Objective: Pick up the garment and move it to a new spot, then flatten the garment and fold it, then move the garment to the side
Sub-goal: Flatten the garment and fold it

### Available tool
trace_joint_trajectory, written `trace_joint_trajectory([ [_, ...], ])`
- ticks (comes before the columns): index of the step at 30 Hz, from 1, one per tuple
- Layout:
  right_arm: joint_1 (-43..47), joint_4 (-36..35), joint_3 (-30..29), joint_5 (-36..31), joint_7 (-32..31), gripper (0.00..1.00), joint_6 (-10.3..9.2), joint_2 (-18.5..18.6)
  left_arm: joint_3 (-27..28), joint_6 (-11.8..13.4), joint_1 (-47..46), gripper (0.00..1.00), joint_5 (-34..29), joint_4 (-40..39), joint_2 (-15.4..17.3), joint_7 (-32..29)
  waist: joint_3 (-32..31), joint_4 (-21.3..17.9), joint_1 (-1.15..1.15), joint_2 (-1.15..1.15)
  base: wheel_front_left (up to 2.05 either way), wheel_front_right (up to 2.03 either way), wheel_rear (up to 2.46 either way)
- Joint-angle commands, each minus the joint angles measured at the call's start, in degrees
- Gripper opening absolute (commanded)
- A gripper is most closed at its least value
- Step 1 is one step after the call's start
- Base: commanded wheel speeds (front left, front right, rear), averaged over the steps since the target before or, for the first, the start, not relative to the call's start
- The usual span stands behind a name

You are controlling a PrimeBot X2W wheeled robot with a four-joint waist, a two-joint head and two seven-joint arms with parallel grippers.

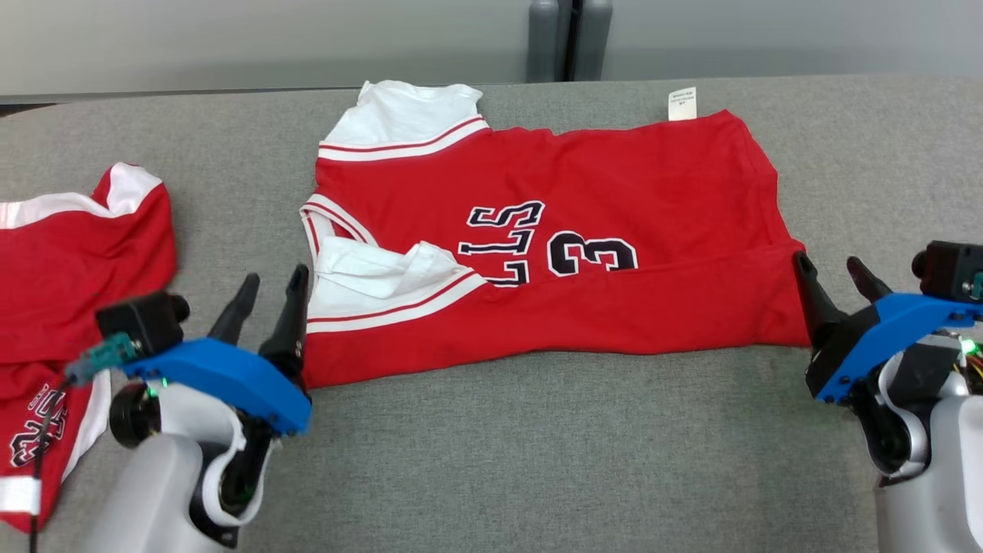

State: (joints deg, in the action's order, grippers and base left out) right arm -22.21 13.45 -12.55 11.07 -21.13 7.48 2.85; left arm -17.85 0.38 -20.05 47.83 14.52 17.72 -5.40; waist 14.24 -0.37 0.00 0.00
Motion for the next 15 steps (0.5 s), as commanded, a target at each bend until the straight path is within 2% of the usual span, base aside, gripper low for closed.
trace_joint_trajectory([
  [1,1.84,-1.55,-0.71,-0.99,-0.4,1.0,0.03,0.09,-0.84,1.12,2.41,1.0,-1.27,-0.46,-0.43,1.34,-0.63,0.72,0.0,0.0,0.0,0.0,0.0],
  [2,1.84,-1.55,-0.71,-0.99,-0.4,1.0,0.03,0.09,-0.84,1.12,2.41,1.0,-1.27,-0.46,-0.43,1.34,-0.63,0.72,0.0,0.0,0.0,0.0,0.0],
  [8,5.58,-3.57,-2.05,-2.5,-1.29,1.0,0.03,0.08,-4.2,5.17,6.96,1.0,-7.38,0.49,-1.27,5.65,-0.94,1.4,0.0,0.0,0.0,0.0,0.0],
  [15,3.78,0.62,-2.88,-7.59,1.32,1.0,0.02,0.08,-7.98,7.84,5.2,1.0,-13.12,5.15,-1.63,6.87,0.35,1.38,0.0,0.0,0.0,0.0,0.0],
])
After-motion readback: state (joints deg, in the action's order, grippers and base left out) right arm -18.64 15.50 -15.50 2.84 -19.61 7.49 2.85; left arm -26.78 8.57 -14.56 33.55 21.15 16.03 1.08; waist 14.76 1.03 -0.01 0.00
